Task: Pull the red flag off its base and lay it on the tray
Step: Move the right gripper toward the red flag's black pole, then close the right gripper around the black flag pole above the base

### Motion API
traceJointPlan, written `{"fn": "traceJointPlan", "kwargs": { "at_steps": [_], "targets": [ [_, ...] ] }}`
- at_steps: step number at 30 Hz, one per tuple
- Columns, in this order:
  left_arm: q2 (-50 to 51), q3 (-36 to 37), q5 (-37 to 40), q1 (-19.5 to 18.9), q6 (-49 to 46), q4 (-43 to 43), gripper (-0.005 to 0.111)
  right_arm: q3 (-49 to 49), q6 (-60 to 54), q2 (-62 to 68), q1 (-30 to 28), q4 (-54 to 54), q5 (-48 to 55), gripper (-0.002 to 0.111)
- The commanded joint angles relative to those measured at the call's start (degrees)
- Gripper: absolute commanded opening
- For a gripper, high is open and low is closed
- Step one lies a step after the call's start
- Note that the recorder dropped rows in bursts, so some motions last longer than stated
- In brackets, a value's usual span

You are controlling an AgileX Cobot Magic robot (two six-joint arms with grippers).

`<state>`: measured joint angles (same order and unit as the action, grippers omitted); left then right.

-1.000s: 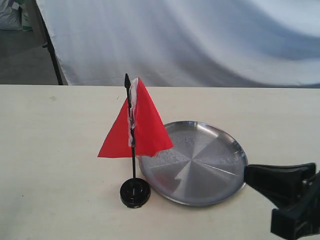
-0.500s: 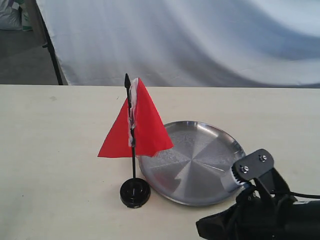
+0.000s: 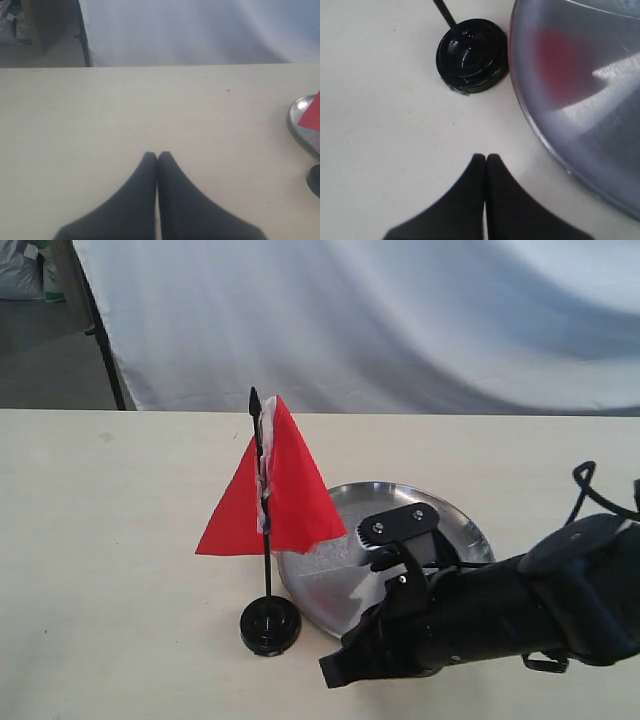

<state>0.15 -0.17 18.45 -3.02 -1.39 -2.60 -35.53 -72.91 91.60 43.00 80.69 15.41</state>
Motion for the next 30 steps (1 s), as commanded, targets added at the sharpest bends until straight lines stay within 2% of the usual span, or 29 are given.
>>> {"fn": "traceJointPlan", "kwargs": {
  "at_steps": [1,4,6,8,11,16,18,21,27,30],
  "targets": [
    [-0.15,0.17,-0.04,-0.11,-0.16,-0.56,0.000,-4.02,-4.42,5.85,0.05,0.22,0.96,0.004],
    [-0.15,0.17,-0.04,-0.11,-0.16,-0.56,0.000,-6.68,-4.50,9.39,0.05,0.22,1.69,0.026],
    [-0.15,0.17,-0.04,-0.11,-0.16,-0.56,0.000,-8.67,-4.50,11.55,0.05,0.22,2.23,0.046],
    [-0.15,0.17,-0.04,-0.11,-0.16,-0.56,0.000,-10.31,-4.74,13.39,0.05,0.22,2.23,0.057],
    [-0.15,0.17,-0.04,-0.11,-0.16,-0.56,0.000,-12.51,-4.88,15.91,0.05,0.22,2.23,0.056],
    [-0.15,0.17,-0.04,-0.11,-0.16,-0.56,0.000,-15.03,-7.91,18.66,0.17,0.22,3.16,0.041],
    [-0.15,0.17,-0.04,-0.11,-0.16,-0.56,0.000,-15.63,-8.05,18.79,0.57,0.22,2.70,0.038],
    [-0.15,0.17,-0.04,-0.11,-0.16,-0.56,0.000,-16.81,-8.48,18.79,0.57,0.38,4.27,0.040],
    [-0.15,0.17,-0.04,-0.11,-0.16,-0.56,0.000,-18.65,-9.42,18.79,0.57,0.65,6.71,0.058],
    [-0.15,0.17,-0.04,-0.11,-0.16,-0.56,0.000,-19.05,-9.99,18.79,0.57,1.45,7.08,0.059]
  ]
}}
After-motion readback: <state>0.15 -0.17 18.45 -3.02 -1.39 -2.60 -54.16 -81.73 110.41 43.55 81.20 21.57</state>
